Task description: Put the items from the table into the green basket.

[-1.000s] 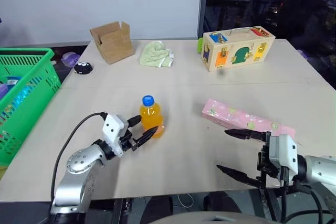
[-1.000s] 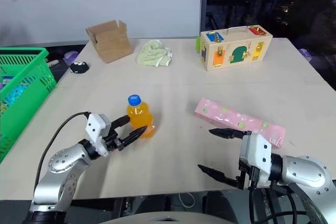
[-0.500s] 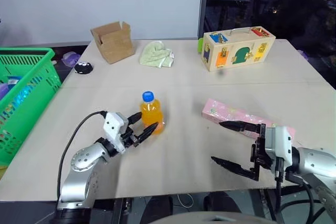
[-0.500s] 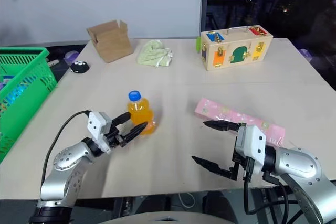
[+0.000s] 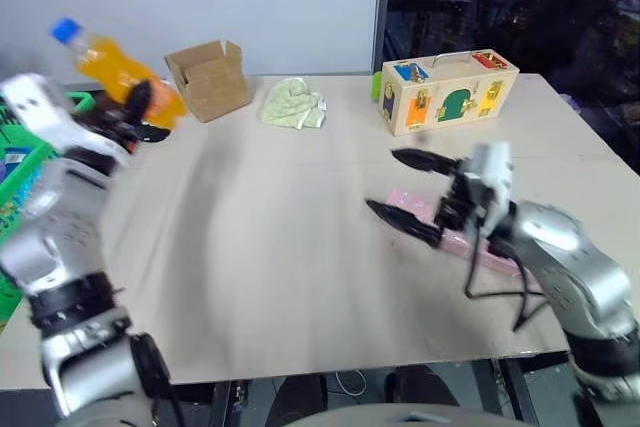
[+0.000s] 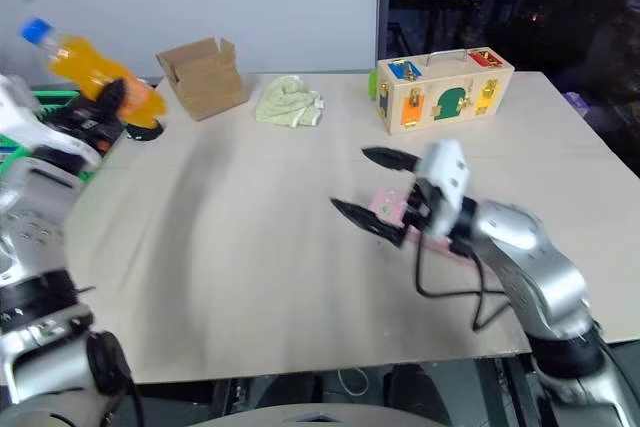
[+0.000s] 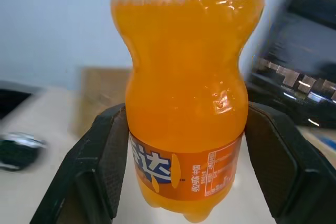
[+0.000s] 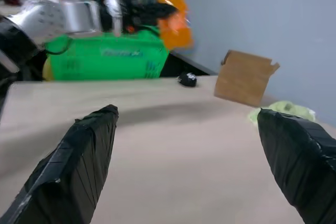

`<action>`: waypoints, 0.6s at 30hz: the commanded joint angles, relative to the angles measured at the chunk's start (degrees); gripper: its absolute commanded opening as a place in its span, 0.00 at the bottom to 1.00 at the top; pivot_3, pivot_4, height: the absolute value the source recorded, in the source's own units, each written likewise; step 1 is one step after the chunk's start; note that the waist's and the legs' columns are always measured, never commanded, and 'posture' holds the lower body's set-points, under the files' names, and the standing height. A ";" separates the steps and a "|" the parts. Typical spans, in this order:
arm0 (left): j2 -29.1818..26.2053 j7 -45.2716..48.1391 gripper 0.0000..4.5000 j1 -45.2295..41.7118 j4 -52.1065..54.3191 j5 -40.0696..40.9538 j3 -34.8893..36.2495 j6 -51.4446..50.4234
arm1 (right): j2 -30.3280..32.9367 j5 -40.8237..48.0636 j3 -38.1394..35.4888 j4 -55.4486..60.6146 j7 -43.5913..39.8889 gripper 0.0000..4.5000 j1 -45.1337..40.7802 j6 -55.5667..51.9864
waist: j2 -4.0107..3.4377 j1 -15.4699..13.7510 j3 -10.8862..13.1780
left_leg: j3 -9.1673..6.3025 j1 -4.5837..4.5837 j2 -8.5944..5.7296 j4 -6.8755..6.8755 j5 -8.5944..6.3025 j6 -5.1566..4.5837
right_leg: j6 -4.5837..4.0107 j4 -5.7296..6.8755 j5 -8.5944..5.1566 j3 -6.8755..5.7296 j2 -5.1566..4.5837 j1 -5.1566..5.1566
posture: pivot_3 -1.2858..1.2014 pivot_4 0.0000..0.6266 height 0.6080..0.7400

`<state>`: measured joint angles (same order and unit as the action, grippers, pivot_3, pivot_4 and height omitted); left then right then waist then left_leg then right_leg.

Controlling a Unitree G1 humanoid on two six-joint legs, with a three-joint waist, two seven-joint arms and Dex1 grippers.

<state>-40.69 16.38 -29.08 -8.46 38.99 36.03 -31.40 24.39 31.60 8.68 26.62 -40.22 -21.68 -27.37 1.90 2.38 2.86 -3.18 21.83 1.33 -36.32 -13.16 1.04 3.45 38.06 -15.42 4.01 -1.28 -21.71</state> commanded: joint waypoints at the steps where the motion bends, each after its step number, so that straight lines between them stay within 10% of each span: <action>1: -4.49 -0.36 0.61 -0.66 -4.48 -3.02 3.17 2.87 | -2.98 -2.89 4.49 -2.24 0.74 1.00 -4.11 -0.36 | -0.01 -0.49 -0.01 | -0.12 0.05 0.00 0.02 -0.01 0.01 | -0.01 -0.01 0.00 -0.11 0.00 -0.01 | 0.56 0.00 1.00; 18: -26.46 11.72 0.61 -8.96 -38.53 -15.65 -0.40 17.53 | -17.05 -8.92 10.26 -18.06 -2.00 1.00 -18.97 2.87 | 0.27 -5.44 -0.05 | -0.78 0.87 -0.02 0.05 0.30 0.78 | -0.13 0.47 0.05 -0.88 0.01 -0.81 | 0.60 0.00 1.00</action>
<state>-64.41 26.09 -35.69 -45.93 24.56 36.18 -18.08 7.83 22.89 19.79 8.19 -42.09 -39.29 -25.50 2.17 -3.06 2.81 -4.05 22.70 1.33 -36.28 -12.82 1.89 3.31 38.55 -15.37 3.08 -1.22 -22.52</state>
